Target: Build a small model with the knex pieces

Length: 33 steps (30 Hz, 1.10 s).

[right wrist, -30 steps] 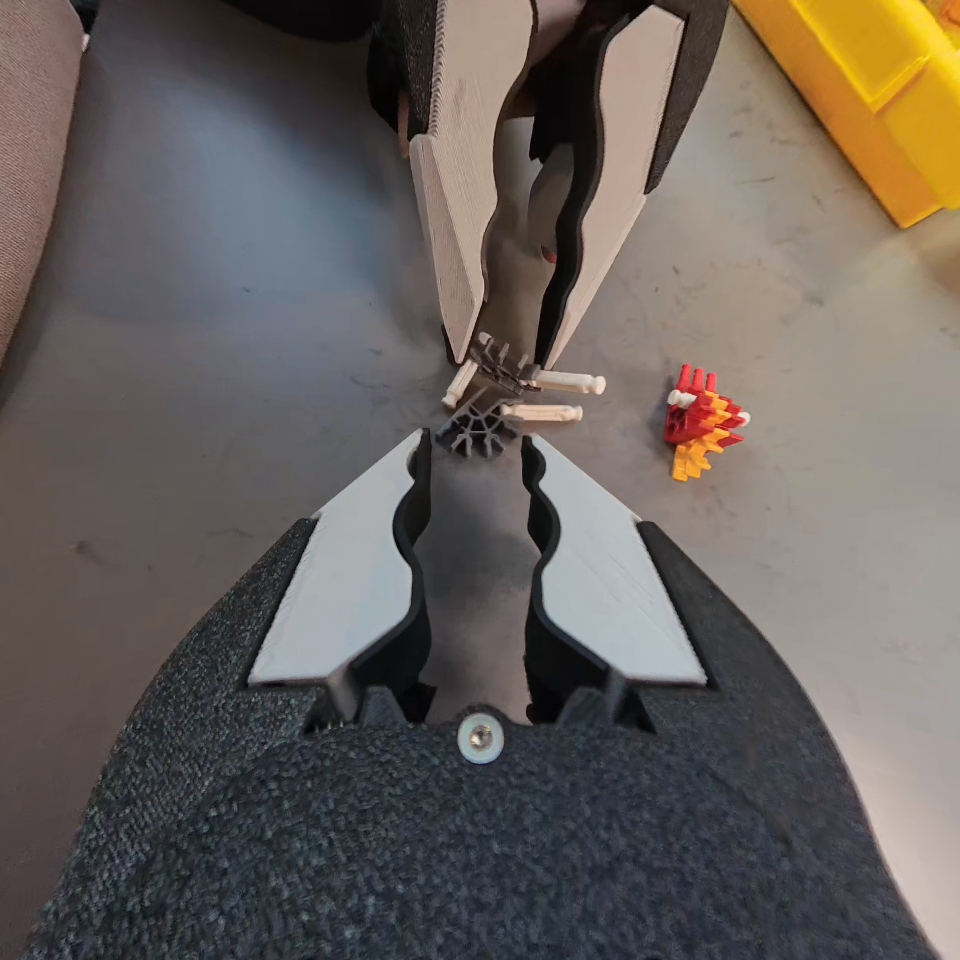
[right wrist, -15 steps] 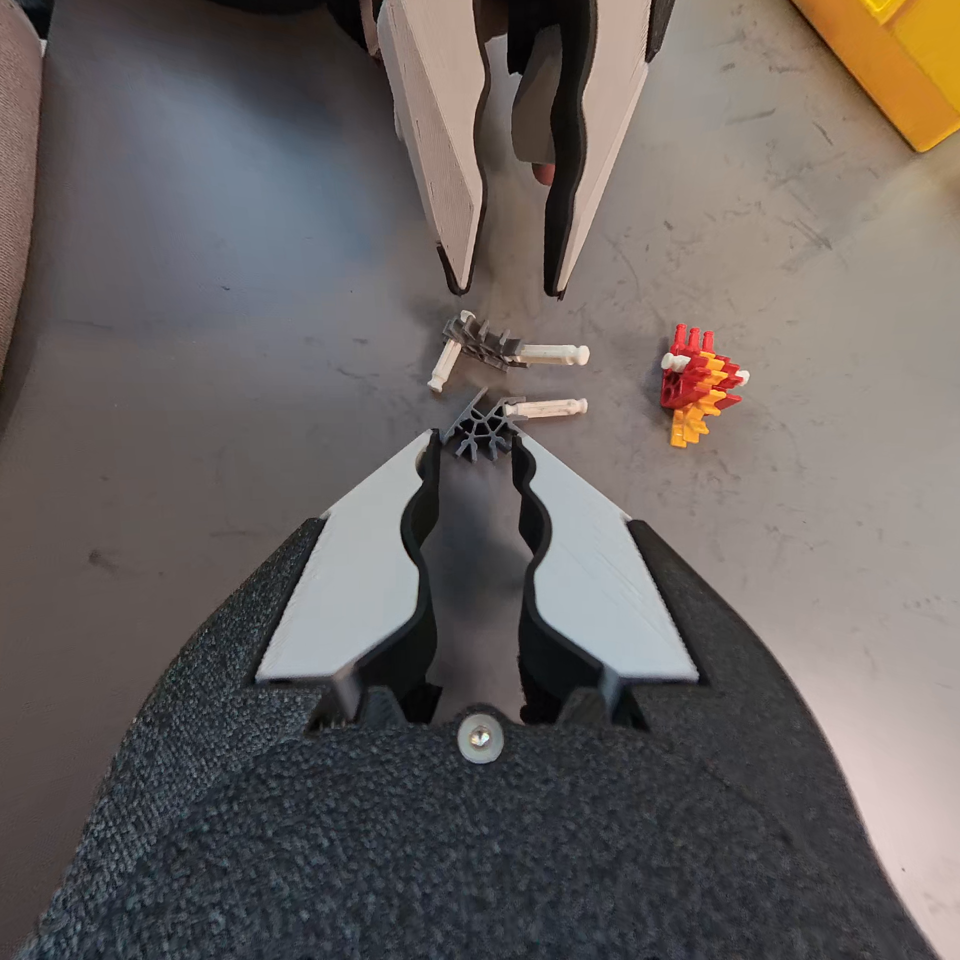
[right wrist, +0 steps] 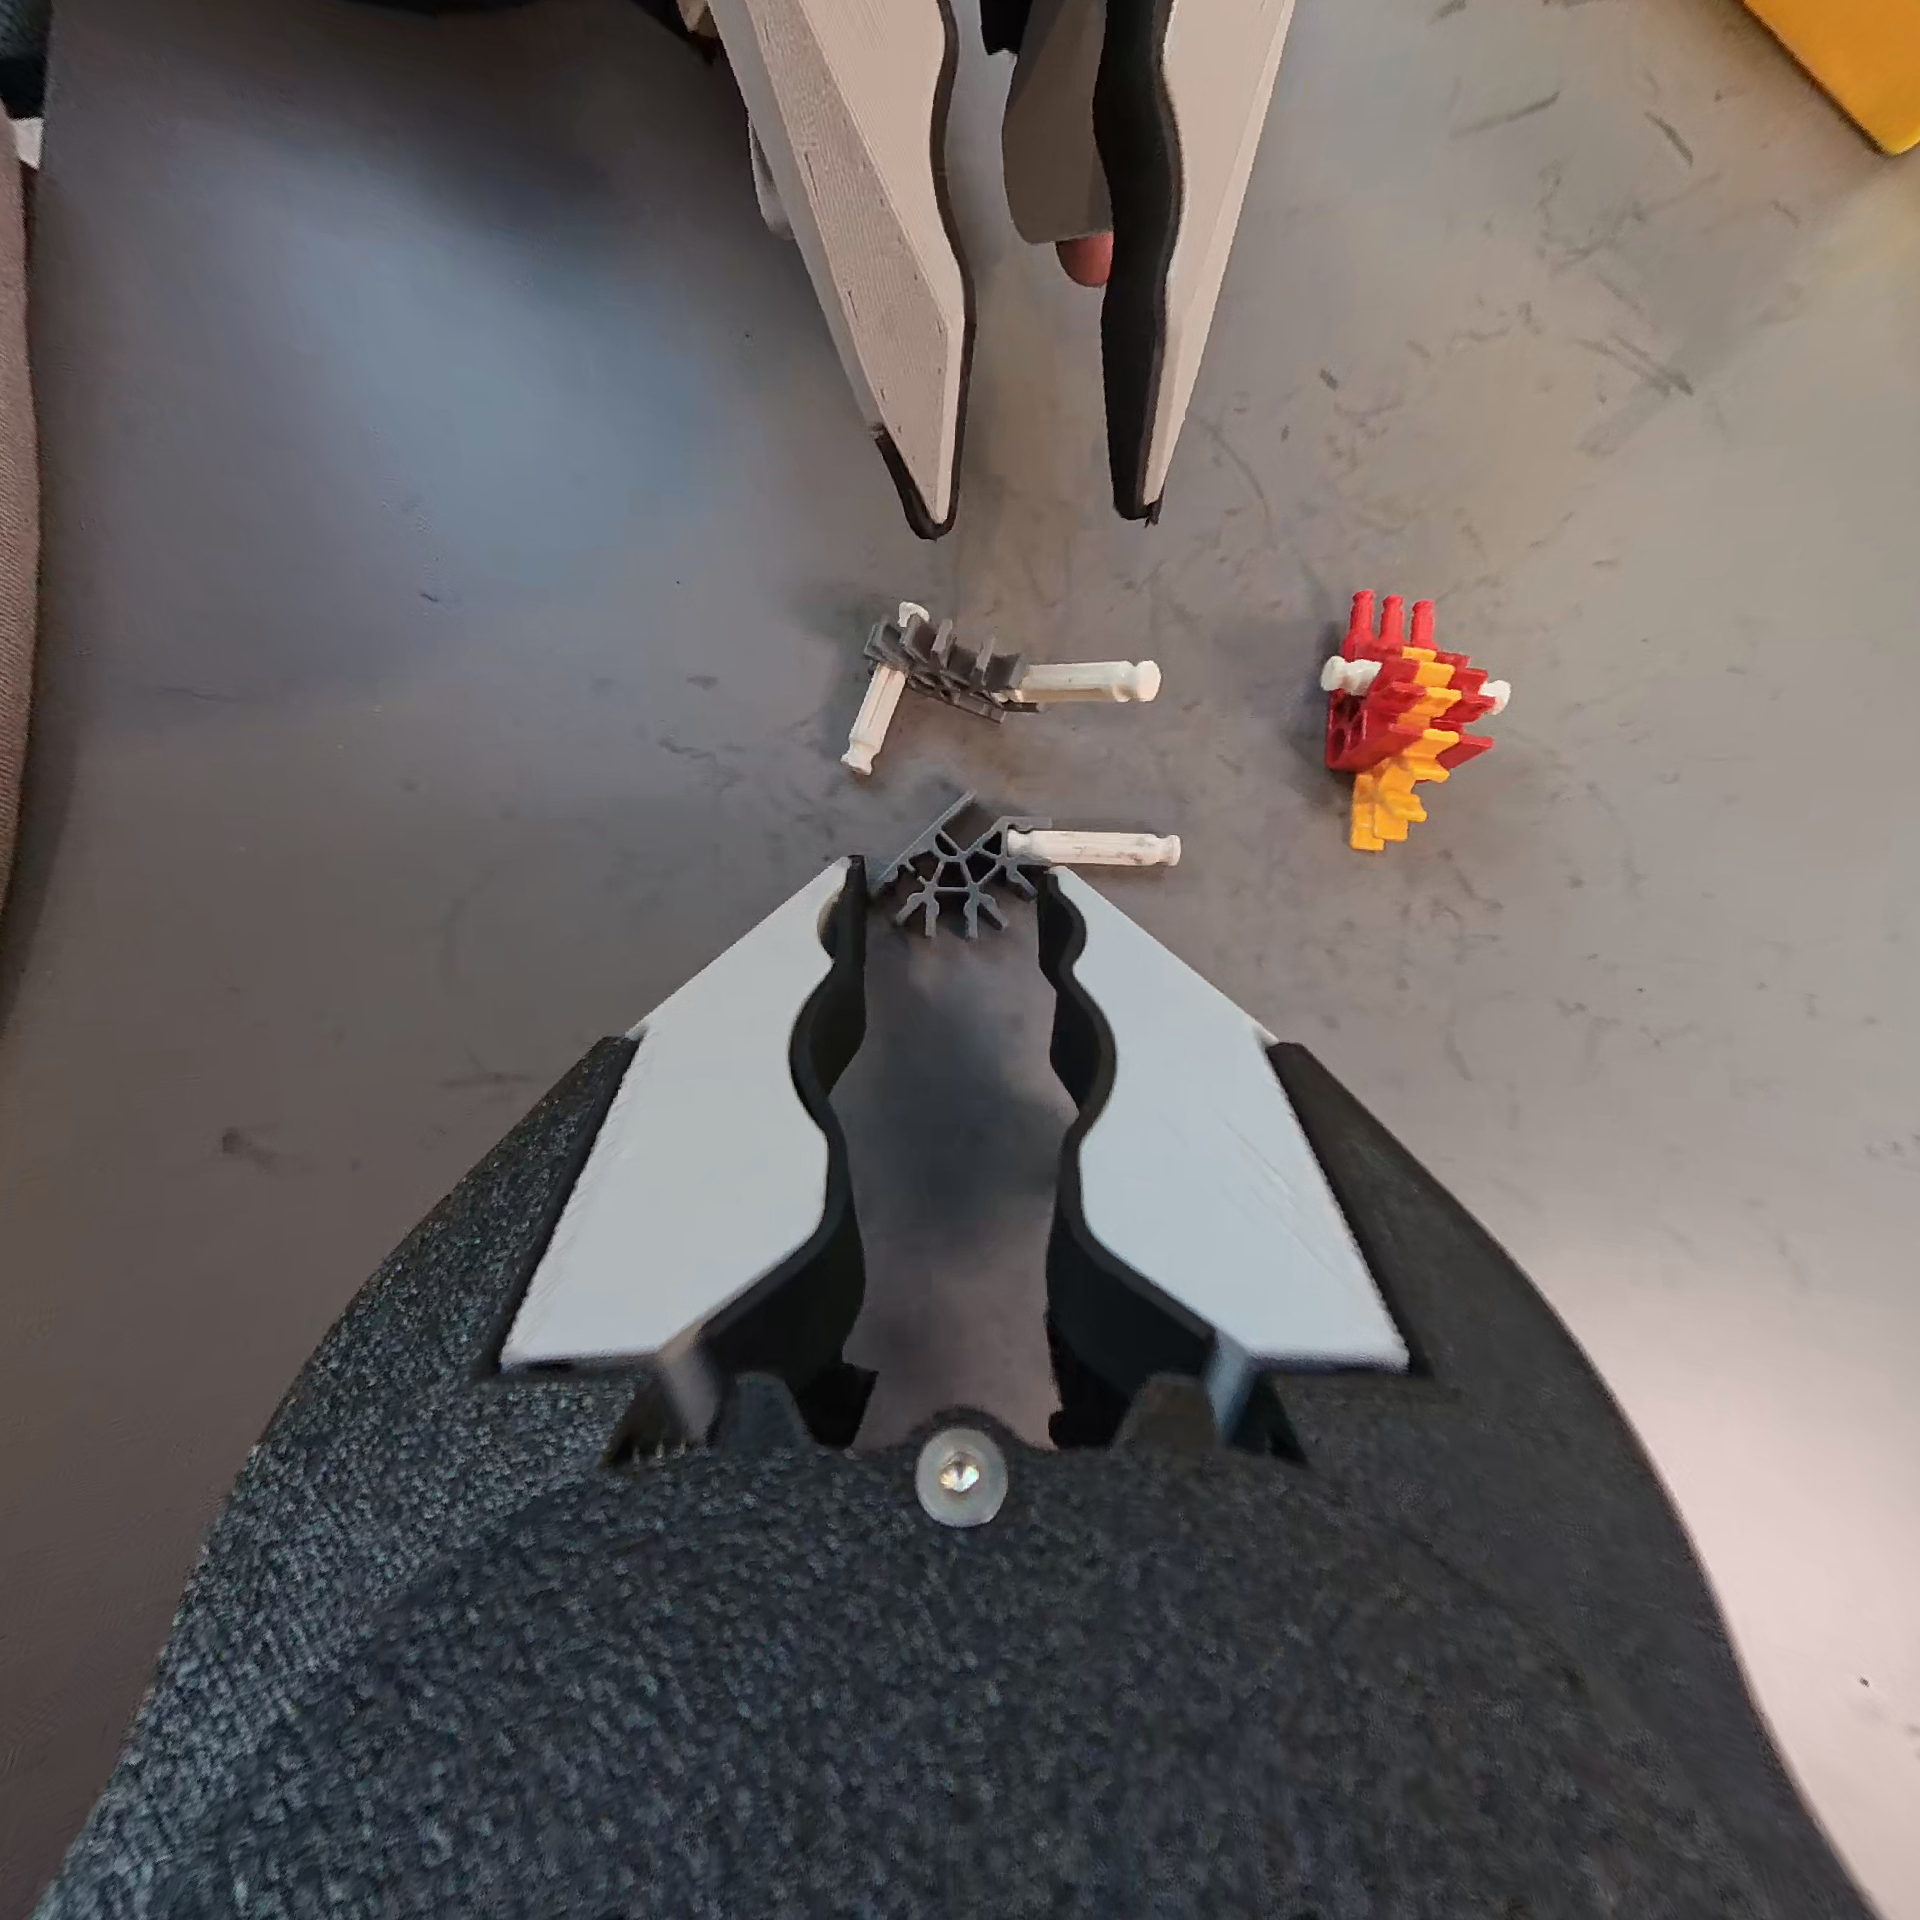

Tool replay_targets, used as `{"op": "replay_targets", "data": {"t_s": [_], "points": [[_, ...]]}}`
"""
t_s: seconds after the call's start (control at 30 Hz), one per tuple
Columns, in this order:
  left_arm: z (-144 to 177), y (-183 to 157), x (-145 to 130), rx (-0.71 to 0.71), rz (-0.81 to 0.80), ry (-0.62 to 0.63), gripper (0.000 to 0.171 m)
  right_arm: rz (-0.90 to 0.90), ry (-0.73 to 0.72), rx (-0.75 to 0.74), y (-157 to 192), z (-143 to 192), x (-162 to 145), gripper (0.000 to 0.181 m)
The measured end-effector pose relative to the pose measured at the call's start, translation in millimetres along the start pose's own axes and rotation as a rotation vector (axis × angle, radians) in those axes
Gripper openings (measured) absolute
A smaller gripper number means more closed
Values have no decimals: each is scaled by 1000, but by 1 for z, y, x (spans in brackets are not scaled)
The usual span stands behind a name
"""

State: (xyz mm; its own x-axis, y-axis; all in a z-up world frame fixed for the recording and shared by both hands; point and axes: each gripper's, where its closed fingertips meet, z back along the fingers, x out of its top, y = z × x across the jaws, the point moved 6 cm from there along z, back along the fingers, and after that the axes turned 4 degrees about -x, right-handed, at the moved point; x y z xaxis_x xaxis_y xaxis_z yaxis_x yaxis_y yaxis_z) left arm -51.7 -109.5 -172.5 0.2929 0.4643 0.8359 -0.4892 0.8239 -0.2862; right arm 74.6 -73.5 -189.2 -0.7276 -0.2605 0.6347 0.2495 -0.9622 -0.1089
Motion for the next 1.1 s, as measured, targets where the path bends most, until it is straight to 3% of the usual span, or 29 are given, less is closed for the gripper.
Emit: {"op": "replay_targets", "data": {"t_s": [0.13, 0.3, 0.4, 0.53, 0.67, 0.73, 0.8, 0.87, 0.93, 1.0, 1.1], "points": [[3, -4, 7, -49, 43, -76, 31, 24, -34, -99, -8, 9, 5, 30], [4, -9, 32, -226, 282, -319, 31, 148, -318, -319, -15, 40, 41, 31], [4, -9, 39, -293, 377, -409, 30, 231, -357, -416, -10, 44, 53, 31], [6, -9, 38, -322, 381, -420, 8, 293, -387, -461, 0, 44, 60, 31], [17, -20, 45, -552, 393, -481, 5, 211, -598, -295, 5, 66, 68, 29], [20, -32, 48, -731, 399, -499, 5, 133, -713, -163, 4, 79, 67, 44], [15, -39, 49, -824, 396, -478, 5, 97, -735, -76, 2, 81, 64, 60], [12, -48, 52, -944, 406, -459, 5, 108, -772, 7, 12, 81, 67, 60], [5, -51, 53, -991, 412, -438, 6, 125, -801, 92, 24, 80, 73, 52], [3, -52, 53, -1021, 412, -424, 6, 136, -785, 109, 27, 77, 74, 32], [0, -46, 52, -961, 433, -418, 6, 80, -770, 127, 21, 77, 70, 30]]}}
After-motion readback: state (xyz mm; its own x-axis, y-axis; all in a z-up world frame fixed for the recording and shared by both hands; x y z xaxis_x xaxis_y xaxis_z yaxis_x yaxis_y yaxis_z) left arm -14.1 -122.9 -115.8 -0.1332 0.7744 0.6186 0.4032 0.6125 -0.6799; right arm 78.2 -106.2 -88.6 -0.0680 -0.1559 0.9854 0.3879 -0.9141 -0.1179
